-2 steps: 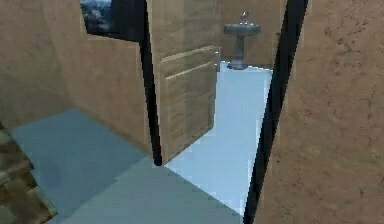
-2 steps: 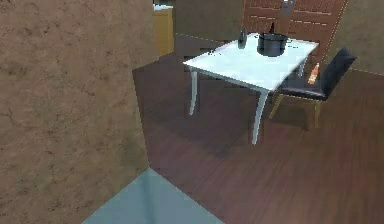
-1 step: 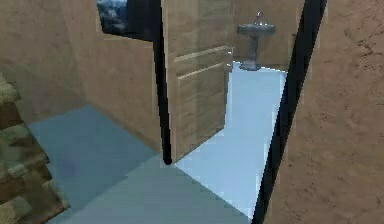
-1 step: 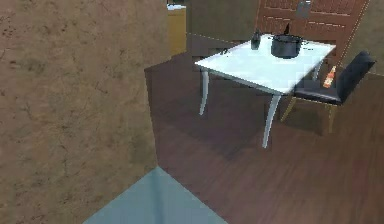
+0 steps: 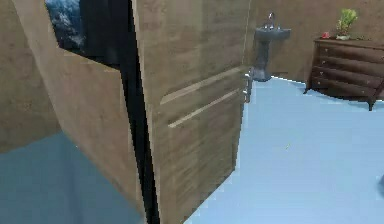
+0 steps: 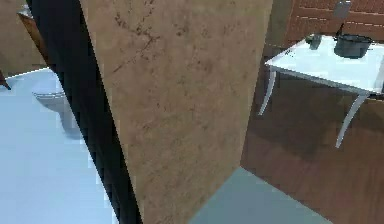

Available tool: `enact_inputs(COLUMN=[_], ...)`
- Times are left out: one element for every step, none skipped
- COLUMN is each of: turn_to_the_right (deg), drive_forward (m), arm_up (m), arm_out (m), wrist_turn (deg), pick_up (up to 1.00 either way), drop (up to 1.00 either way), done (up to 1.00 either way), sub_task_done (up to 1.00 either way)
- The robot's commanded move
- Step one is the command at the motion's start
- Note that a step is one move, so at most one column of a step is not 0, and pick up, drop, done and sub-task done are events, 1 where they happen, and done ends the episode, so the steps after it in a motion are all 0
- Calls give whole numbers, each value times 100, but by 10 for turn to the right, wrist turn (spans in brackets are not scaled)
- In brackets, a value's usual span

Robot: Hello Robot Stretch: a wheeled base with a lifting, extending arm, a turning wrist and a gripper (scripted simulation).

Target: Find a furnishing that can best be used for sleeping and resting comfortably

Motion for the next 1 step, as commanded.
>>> enact_inputs(turn_to_the_right=[360], drive_forward=[0], arm_up=[0], arm_out=[0], wrist_turn=[0], pick_up=[0], drop=[0], done=[0], sub_task_done=[0])
